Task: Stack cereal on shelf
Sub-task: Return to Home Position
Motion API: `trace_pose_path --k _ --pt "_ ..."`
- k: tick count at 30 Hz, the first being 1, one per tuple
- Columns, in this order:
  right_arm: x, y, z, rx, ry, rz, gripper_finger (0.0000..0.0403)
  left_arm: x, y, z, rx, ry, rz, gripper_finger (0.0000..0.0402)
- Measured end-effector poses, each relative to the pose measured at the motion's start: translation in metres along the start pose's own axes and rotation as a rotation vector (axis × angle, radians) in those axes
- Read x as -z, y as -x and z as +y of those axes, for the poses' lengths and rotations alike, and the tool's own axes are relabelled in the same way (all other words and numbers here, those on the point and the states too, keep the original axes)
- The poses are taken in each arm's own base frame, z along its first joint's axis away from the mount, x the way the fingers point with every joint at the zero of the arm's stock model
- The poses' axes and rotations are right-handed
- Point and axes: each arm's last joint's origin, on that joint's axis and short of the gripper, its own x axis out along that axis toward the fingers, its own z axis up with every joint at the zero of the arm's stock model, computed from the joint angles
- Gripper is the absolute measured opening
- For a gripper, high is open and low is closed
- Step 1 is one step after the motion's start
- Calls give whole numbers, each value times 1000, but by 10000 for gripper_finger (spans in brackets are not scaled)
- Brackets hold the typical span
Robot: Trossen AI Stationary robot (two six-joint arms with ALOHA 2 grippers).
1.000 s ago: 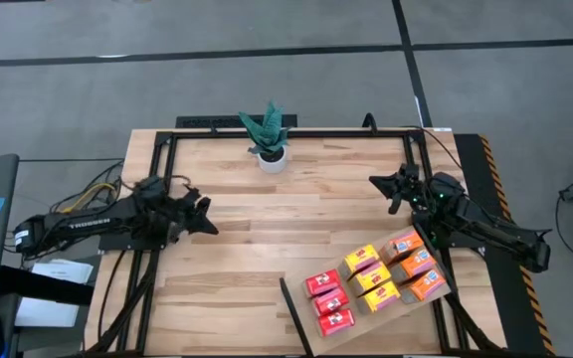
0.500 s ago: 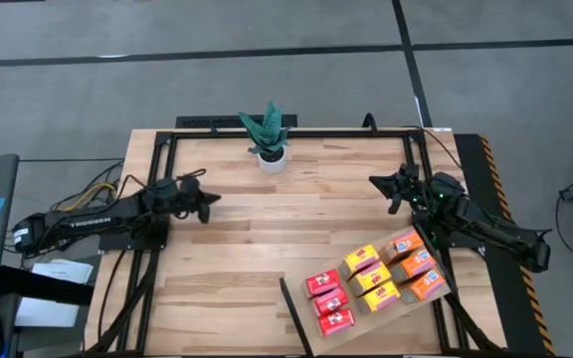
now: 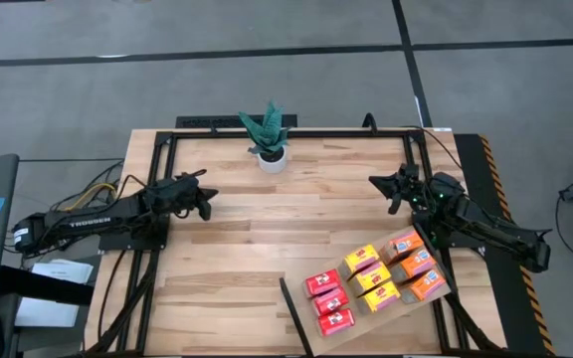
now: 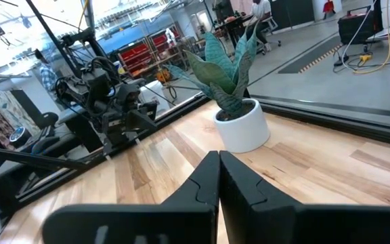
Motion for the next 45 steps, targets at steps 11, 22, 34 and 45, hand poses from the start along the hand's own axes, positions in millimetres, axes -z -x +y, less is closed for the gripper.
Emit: trace_pose_path --k 11,22,34,45 --pt "0 0 0 0 0 0 37 -12 12 -5 81 -56 -132 0" --pt "0 0 0 4 0 0 28 -20 38 -18 389 -294 -302 0" --pt "0 -1 0 5 0 -1 37 -18 39 -21 425 -344 -295 0" --pt "0 -1 0 5 0 -1 33 -18 39 -21 424 -339 -291 0"
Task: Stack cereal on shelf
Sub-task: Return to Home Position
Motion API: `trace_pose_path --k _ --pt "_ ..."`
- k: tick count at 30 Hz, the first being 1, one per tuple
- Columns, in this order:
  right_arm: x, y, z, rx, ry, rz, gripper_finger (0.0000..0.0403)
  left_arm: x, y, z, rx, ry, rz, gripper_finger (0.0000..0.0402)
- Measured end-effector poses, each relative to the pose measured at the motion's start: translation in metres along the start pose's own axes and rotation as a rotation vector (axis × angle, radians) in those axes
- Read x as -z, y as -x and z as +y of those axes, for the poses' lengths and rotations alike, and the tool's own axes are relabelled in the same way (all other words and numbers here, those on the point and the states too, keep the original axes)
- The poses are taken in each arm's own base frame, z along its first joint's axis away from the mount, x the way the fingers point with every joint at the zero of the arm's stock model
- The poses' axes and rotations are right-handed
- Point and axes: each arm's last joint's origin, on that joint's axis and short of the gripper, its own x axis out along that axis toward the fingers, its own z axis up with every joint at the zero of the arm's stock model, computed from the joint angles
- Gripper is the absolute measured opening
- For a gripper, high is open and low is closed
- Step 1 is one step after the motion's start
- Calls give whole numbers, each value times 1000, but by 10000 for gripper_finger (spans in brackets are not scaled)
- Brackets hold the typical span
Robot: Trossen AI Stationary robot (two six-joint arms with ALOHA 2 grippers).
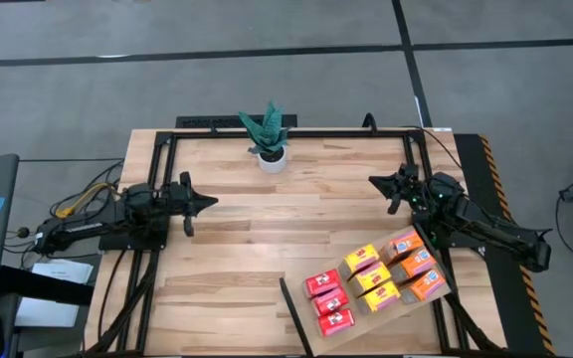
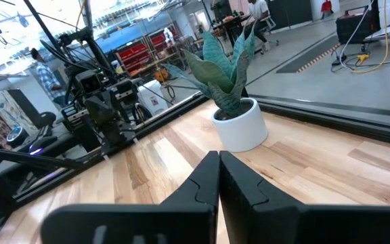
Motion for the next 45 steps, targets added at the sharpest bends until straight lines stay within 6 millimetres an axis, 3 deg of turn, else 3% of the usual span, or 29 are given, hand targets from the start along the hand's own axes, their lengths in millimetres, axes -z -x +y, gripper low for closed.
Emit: trace_pose_path --k 45 --pt "0 0 0 0 0 -1 37 0 0 0 -1 0 0 0"
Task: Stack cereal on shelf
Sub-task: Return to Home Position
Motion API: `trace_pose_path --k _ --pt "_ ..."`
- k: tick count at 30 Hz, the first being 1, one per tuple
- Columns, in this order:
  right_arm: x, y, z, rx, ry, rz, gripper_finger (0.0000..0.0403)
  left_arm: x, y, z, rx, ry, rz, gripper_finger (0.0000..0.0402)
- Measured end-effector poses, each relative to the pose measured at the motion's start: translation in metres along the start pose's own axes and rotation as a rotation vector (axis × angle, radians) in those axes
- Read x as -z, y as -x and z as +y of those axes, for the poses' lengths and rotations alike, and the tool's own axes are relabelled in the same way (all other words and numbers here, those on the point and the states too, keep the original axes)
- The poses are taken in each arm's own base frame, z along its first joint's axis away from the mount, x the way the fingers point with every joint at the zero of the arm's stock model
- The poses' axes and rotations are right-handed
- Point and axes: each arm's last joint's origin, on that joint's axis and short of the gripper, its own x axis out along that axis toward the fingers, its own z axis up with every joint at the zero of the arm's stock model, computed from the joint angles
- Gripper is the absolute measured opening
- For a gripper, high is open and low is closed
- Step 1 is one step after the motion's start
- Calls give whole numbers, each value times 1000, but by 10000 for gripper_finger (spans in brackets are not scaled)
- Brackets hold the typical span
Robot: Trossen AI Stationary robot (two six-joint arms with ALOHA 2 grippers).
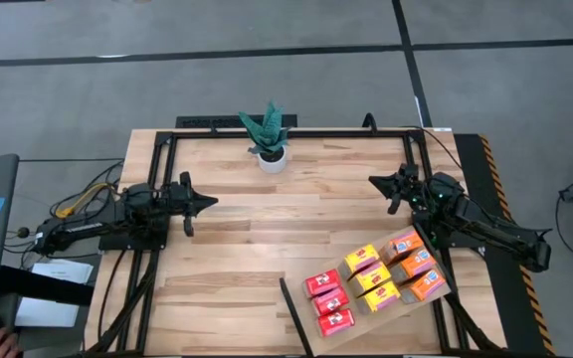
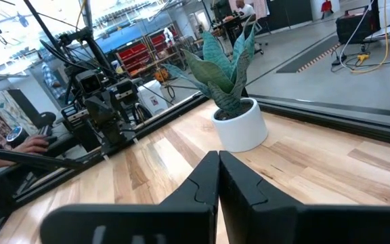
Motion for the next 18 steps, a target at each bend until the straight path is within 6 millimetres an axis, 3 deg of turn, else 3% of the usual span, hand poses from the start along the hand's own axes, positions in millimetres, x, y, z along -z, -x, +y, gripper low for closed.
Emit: trace_pose_path --k 18 --pt "0 0 0 0 0 0 29 0 0 0 -1 0 0 0"
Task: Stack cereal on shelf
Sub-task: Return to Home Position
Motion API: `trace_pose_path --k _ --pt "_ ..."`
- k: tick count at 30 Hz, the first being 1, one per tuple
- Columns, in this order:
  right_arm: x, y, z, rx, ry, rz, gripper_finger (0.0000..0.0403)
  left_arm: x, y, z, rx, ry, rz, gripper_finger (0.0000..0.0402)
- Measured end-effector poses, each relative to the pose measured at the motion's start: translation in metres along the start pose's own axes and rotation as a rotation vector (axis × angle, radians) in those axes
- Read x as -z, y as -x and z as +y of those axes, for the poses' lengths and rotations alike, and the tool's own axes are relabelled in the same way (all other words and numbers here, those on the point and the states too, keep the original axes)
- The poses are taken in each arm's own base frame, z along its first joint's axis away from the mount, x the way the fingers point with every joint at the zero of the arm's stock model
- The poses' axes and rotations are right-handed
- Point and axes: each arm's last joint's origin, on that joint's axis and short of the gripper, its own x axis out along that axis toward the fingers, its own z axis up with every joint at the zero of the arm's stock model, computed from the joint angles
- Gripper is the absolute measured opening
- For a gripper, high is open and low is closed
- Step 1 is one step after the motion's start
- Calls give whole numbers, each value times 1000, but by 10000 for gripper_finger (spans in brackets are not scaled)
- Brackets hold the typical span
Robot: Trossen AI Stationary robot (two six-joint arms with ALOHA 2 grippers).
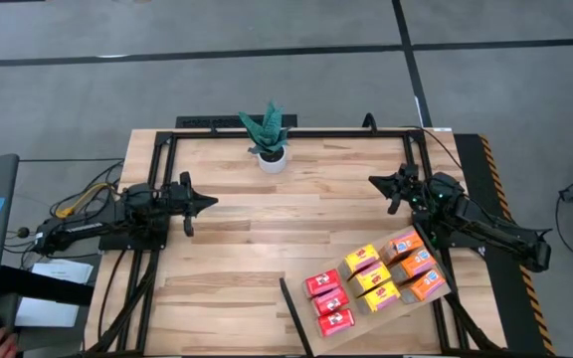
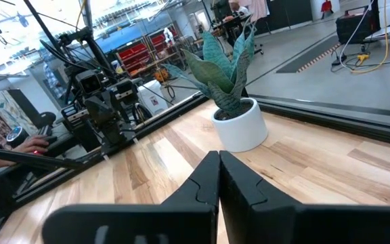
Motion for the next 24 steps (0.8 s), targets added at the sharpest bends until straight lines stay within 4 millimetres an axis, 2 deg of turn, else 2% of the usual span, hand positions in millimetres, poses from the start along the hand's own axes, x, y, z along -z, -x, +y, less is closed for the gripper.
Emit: trace_pose_path --k 10,24 --pt "0 0 0 0 0 0 38 0 0 0 0 0 0 0" --pt "0 0 0 0 0 0 29 0 0 0 0 0 0 0"
